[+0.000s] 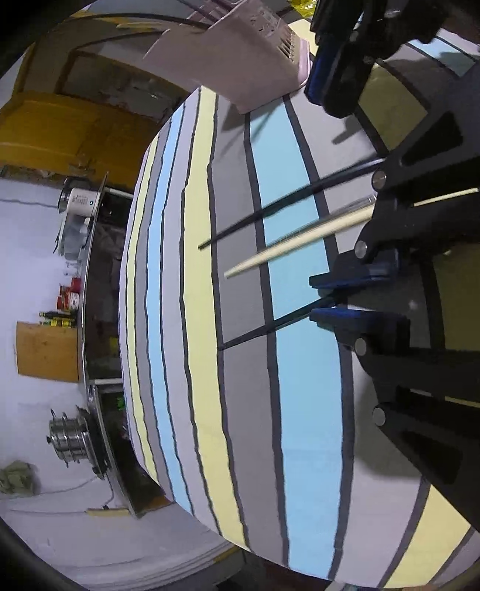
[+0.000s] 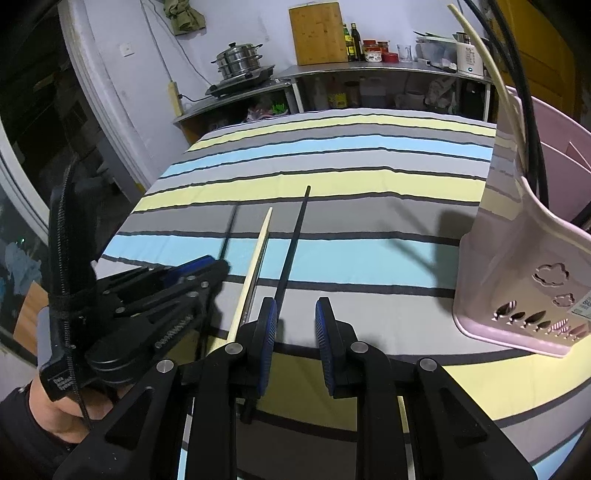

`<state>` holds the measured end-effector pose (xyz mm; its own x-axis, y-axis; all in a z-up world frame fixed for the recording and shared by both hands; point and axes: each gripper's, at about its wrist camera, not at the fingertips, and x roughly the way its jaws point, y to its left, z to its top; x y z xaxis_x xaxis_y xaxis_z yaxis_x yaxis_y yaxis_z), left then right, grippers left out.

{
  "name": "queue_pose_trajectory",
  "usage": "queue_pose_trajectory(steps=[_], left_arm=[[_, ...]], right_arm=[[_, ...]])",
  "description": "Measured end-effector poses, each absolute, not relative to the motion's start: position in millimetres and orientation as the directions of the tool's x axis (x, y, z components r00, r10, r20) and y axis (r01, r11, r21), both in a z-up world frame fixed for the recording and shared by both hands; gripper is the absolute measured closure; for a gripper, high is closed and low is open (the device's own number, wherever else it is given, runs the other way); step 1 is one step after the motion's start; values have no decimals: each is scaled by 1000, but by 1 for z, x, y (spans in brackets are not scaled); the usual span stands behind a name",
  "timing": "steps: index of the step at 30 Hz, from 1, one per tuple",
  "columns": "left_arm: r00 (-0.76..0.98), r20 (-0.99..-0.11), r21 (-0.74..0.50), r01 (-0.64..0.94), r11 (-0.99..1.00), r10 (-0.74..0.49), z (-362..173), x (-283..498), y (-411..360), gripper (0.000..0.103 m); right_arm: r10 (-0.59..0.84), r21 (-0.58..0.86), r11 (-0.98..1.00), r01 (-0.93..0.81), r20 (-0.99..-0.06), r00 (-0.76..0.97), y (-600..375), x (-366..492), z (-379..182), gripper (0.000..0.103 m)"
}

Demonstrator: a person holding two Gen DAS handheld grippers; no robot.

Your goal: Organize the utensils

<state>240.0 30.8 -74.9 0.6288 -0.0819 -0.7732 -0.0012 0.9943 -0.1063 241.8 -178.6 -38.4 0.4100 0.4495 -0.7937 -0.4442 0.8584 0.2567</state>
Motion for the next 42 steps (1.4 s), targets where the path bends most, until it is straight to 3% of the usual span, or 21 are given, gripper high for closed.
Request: queue_pose_trajectory(steps=[10,20,23,26,42], left_arm=[[593,-792,-224,-60,973,-146,-73,257,62,92],[612,-790,-110,-69,992,-45,-76,273,45,91],[613,-790,-90,-72,993,-27,-76,275,44,92],[607,-793,-127,-77,989,-55,-75,275,50,94],[722,-687,-160,-38,986,-84,8,213,51,98]], right_arm=[[445,251,857,-450,-800,403,-153,279,-52,81],[392,201,874,-443,-830,397,-133,302,-74,81],[370,169,877,-450,-835,407,-129,305,-75,95],[387,196,872,-448,-836,388,-132,306,-73,96],[489,243,835,-494,-738,465,-158,250,4,98]])
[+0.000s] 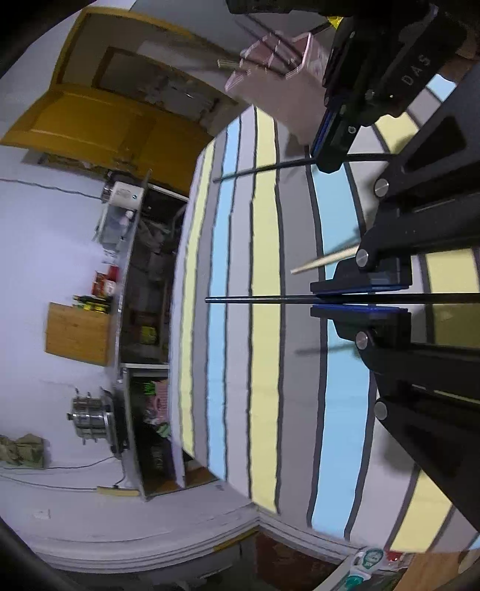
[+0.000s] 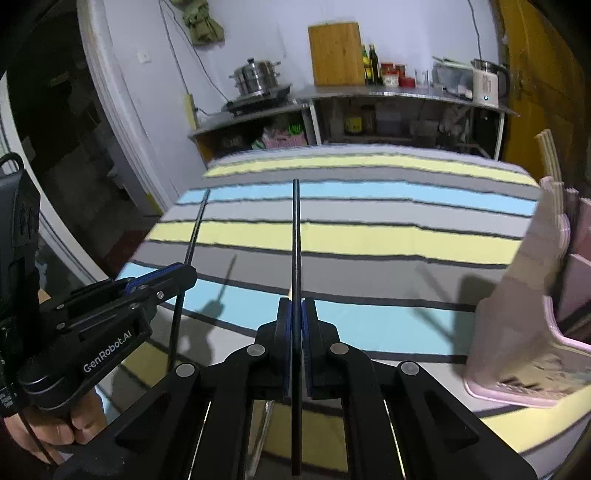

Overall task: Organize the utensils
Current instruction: 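Lift the black chopsticks upright with both tools and carry them over the pink holder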

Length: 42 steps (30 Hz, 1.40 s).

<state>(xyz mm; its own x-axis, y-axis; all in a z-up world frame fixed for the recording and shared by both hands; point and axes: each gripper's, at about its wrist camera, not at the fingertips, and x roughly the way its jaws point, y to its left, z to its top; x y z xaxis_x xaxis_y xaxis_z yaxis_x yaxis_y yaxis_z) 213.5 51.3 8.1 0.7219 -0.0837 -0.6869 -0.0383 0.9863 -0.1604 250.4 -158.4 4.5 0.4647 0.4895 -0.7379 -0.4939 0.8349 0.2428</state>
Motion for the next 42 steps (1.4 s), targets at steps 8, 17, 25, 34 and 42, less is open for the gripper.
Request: queue_pose_trajectory(steps=[8,17,25,34,42], left_arm=[[760,-637,-177,13,984,-125,51,179,41,98],[785,-594,-175,85,981,-174,86,162,17,98],[789,-569,-186,151,971,-231,110,161,-7,98],[767,-550,-200,261,944,-329,133,170,-54,98],[759,-517,-189,349,918,-395,157,183,-100,98]], right_arm=[[521,253,829,-499,-676,522,-178,226,47,98],[526,253,834,-490,-634,566,-198,211,75,98],[520,247,844,-477,-595,612,-220,199,96,98],[485,246,871,-425,-561,671,-262,198,117,98],[441,238,897,-372,-531,724,-299,199,135,98]])
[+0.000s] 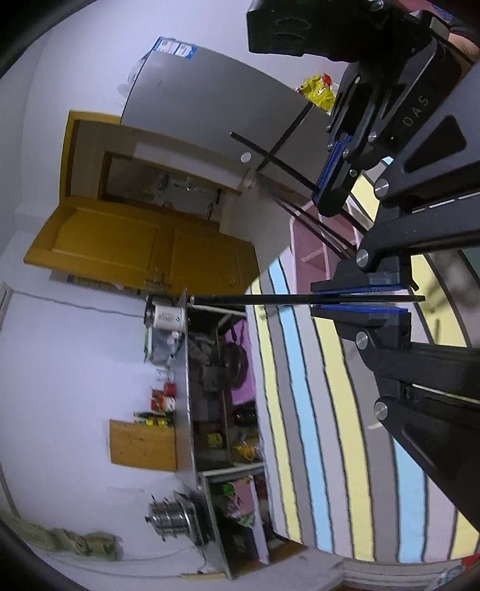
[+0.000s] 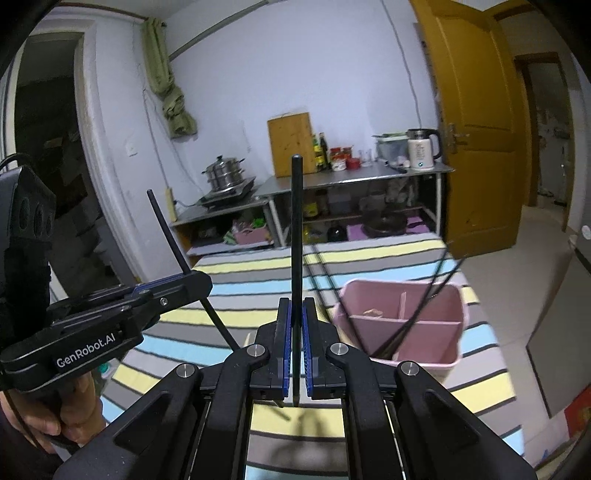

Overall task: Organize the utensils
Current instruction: 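Lift the black chopsticks upright with both tools and carry them over the pink holder, then lower the chopsticks into the pink holder and open both tools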

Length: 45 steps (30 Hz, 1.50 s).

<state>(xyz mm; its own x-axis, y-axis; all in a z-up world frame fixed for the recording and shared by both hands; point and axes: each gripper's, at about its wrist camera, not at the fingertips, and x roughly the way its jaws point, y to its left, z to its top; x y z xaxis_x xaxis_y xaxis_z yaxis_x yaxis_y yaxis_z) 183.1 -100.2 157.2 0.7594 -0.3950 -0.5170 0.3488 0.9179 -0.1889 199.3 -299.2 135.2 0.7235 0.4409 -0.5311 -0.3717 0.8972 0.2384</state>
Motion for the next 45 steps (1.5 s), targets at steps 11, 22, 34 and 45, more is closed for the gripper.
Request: queue_pose_trajectory(steps=[11,22,34,45], left_arm=[[759,-468,-208,402,892,-452,180,218,-135,98],[764,-470,-212,388,897,-442,164,254,-146,98],[711,-563,-206,372,905,-420,110,270,-153,98],[672,-620,-184,377,908,-405,69,272,-161,97]], right_arm=[[379,249,924,-292,-482,790,-347,216,158,98],[342,253,936,-245,-479,808,-358,239,151,98],[315,232,948,-219,-559,767,-350,253,110,98],[324,238,946,-222,-624,711,-347,260,80,98]])
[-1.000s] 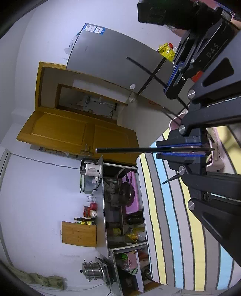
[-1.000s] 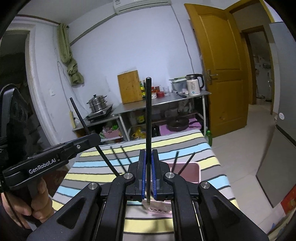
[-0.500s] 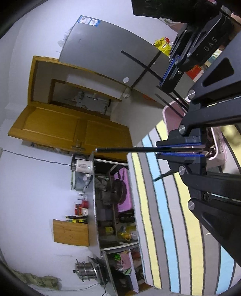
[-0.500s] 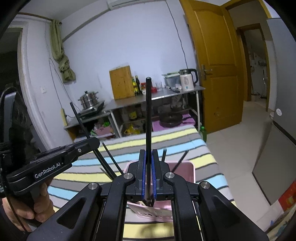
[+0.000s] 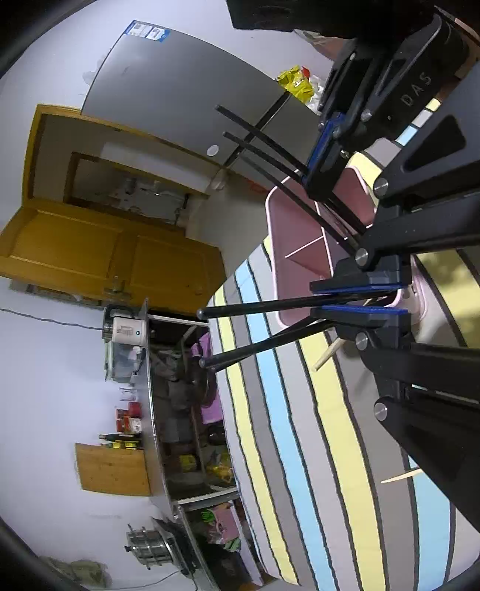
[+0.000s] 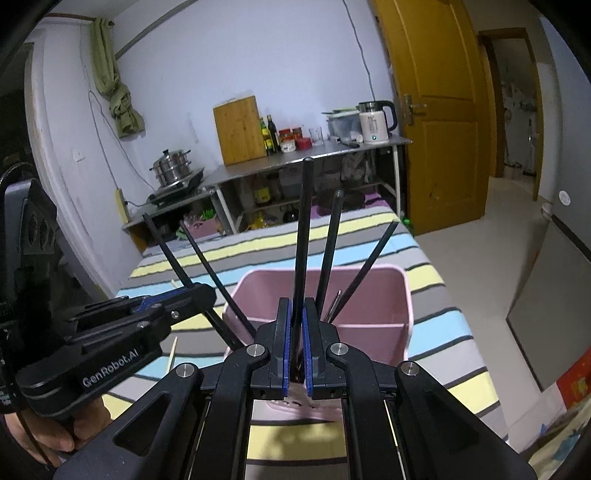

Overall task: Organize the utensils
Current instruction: 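Lower the chopsticks into the pink holder and open both tools, then move the left tool down to the wooden chopstick on the table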

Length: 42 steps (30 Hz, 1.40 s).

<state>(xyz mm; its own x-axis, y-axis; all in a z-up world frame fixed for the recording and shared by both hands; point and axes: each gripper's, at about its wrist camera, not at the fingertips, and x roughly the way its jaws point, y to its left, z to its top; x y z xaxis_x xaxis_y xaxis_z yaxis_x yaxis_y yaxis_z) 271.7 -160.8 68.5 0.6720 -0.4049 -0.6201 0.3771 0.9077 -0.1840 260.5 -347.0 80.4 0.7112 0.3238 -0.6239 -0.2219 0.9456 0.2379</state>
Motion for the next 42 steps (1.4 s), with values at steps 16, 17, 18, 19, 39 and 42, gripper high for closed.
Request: queue_pose_trajectory(steps=[16,17,18,19,39,42], left_arm=[[718,-581,-168,356,919,-384,94,243,-141,94],[723,-576,-166,353,921,-381,97,239,-137,94],[728,-573,-164,348,923,-377,99,236,-135,94],[732,-569,-163,345,925,-373,100,233,-133,94],[783,-557,-183,212,960,-279,99,176,-42,94],[779,-573,-191,175,966,-255,90,174,-26,94]], right_arm=[[301,226,953,-203,-616,728,-350,243,95,91],[301,226,953,-203,-613,731,-351,241,97,91],[300,226,953,-202,-608,735,-351,239,99,90],[301,227,952,-203,-604,738,-351,236,101,90],[344,239,938,-250,-562,752,-340,196,116,83],[370,244,929,-279,-570,733,-328,194,111,83]])
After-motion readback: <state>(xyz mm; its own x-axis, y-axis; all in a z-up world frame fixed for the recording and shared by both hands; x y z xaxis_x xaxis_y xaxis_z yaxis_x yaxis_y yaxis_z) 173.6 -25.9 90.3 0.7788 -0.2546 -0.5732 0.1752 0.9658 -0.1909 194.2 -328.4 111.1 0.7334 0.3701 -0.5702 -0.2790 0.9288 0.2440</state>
